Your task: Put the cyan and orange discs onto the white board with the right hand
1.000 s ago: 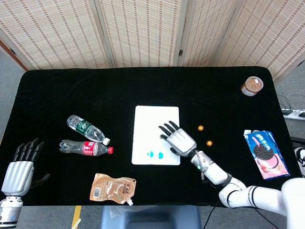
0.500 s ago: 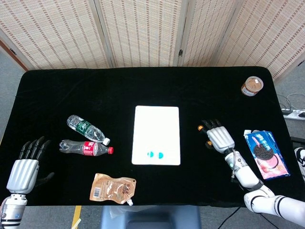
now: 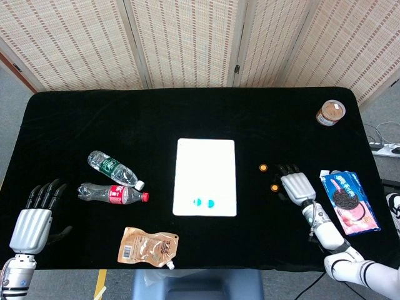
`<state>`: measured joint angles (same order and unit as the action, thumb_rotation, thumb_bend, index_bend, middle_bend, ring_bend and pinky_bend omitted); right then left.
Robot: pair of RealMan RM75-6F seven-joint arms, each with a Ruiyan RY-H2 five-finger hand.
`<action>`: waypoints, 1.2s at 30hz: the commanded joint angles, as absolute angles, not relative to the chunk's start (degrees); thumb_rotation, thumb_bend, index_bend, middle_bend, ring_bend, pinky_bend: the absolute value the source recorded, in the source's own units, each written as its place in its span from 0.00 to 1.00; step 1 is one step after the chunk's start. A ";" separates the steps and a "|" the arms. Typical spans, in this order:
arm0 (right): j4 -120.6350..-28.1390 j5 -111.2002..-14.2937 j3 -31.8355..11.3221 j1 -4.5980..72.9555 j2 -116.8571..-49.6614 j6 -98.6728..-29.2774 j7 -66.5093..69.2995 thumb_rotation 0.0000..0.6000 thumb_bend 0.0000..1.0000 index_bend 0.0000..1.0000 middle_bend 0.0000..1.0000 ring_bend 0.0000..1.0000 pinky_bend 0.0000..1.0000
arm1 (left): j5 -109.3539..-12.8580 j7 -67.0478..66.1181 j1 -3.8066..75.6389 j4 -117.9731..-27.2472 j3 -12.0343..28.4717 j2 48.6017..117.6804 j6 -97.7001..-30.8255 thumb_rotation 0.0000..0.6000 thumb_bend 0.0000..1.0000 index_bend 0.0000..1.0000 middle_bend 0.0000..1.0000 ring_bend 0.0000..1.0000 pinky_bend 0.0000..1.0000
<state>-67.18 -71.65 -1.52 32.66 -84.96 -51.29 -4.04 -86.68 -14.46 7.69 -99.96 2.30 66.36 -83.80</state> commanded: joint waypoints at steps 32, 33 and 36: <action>-68.97 -73.24 -4.53 32.60 -84.65 -51.57 -5.00 1.00 0.43 0.49 0.10 0.00 0.00 | -86.47 -13.44 7.49 -99.12 2.22 66.43 -84.16 1.00 0.20 0.07 0.03 0.03 0.00; -69.75 -73.58 -4.67 32.75 -84.19 -51.75 -4.99 1.00 0.43 0.49 0.10 0.00 0.00 | -86.50 -13.45 7.45 -99.14 2.20 66.43 -84.23 1.00 0.20 0.07 0.03 0.03 0.00; -73.14 -74.81 -5.39 33.80 -82.66 -51.99 -5.39 1.00 0.43 0.49 0.10 0.00 0.00 | -86.47 -13.38 7.22 -99.17 2.11 66.42 -84.49 1.00 0.20 0.07 0.03 0.03 0.00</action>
